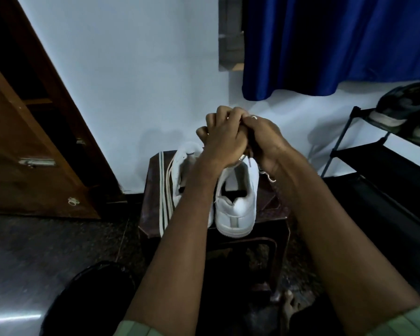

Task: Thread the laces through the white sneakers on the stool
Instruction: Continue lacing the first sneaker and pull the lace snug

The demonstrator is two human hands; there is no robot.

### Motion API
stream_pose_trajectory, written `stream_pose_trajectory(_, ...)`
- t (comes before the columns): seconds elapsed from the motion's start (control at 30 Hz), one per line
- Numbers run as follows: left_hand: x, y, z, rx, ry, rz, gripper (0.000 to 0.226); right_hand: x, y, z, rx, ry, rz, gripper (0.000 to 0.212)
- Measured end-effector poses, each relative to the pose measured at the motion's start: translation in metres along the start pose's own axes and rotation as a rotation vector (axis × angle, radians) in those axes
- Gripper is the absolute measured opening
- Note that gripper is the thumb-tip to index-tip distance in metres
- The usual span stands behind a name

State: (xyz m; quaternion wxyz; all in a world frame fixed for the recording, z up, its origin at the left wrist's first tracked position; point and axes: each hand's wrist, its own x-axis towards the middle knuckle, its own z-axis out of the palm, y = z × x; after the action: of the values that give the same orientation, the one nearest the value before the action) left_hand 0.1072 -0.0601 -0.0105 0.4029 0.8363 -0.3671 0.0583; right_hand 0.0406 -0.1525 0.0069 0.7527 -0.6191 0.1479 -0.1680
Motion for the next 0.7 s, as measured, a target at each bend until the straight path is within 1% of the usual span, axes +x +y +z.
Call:
stream_pose_trajectory(0.07, 0.002, 0.002, 0.007, -0.051, -0.092, -0.032, 0.025, 0.012, 0.01, -0.022, -0.131, 0.065, -0.01, 0.023)
stream_pose_trajectory(0.17, 0.004, 0.002, 0.014, -0.031, -0.164, -0.096, 0.024, 0.026, 0.033, -0.055, -0.326, 0.197, -0.097, 0.023)
stream_pose_trajectory(0.23, 0.007, 0.003, 0.017, -0.048, -0.22, -0.11, 0.022, 0.038, 0.057, -0.075, -0.434, 0.233, -0.112, 0.025)
stream_pose_trajectory(0.27, 0.008, 0.004, 0.019, -0.024, -0.261, -0.106, 0.026, 0.046, 0.07, -0.082, -0.488, 0.236, -0.08, 0.024)
stream_pose_trajectory(0.3, 0.008, 0.004, 0.02, 0.027, -0.309, -0.104, 0.036, 0.051, 0.08, -0.087, -0.559, 0.227, -0.032, 0.018)
stream_pose_trajectory(0.33, 0.007, 0.005, 0.021, 0.083, -0.361, -0.107, 0.047, 0.057, 0.09, -0.09, -0.644, 0.201, 0.017, 0.007)
stream_pose_trajectory(0.4, 0.008, 0.007, 0.022, 0.196, -0.458, -0.126, 0.057, 0.061, 0.1, -0.092, -0.792, 0.162, 0.087, 0.038)
stream_pose_trajectory(0.43, 0.009, 0.006, 0.024, 0.251, -0.487, -0.134, 0.058, 0.061, 0.101, -0.092, -0.803, 0.147, 0.102, 0.049)
stream_pose_trajectory(0.5, 0.011, 0.005, 0.026, 0.328, -0.485, -0.139, 0.058, 0.058, 0.102, -0.092, -0.739, 0.12, 0.113, 0.056)
stream_pose_trajectory(0.57, 0.012, 0.005, 0.028, 0.362, -0.462, -0.151, 0.055, 0.057, 0.108, -0.097, -0.762, 0.072, 0.079, 0.068)
stream_pose_trajectory(0.6, 0.013, 0.005, 0.029, 0.391, -0.452, -0.154, 0.052, 0.056, 0.111, -0.1, -0.814, 0.039, 0.067, 0.069)
stream_pose_trajectory(0.7, 0.015, 0.001, 0.031, 0.445, -0.394, -0.175, 0.05, 0.059, 0.121, -0.107, -0.946, -0.013, 0.018, 0.057)
